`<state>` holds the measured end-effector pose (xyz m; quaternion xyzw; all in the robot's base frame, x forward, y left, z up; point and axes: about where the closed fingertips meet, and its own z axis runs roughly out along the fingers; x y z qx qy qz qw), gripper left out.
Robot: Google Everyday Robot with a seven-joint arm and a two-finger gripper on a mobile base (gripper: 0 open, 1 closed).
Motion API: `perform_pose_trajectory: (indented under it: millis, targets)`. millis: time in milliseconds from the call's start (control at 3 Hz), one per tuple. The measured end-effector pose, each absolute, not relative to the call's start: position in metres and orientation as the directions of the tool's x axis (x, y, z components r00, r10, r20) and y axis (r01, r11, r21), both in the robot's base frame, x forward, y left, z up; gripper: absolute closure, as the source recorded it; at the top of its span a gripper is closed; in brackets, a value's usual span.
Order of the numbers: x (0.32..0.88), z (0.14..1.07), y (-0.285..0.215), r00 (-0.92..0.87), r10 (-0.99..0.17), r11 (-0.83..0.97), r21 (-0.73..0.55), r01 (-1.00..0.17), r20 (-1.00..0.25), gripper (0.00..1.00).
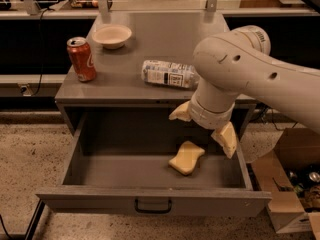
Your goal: Pick sponge from top drawer and place on counter
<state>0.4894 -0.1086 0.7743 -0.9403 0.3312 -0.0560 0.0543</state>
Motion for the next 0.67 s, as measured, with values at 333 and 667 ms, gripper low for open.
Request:
perform_pose_trajectory:
  millis: [333,667]
  targets:
    - [0.487,0.742,-0.079,0.84,-0.542,-0.831,-0.155,-0.535,0.004,0.0]
    - [0.486,0.708,-0.054,0.878,-0.478,-0.862,-0.183,-0.472,-0.017,0.0]
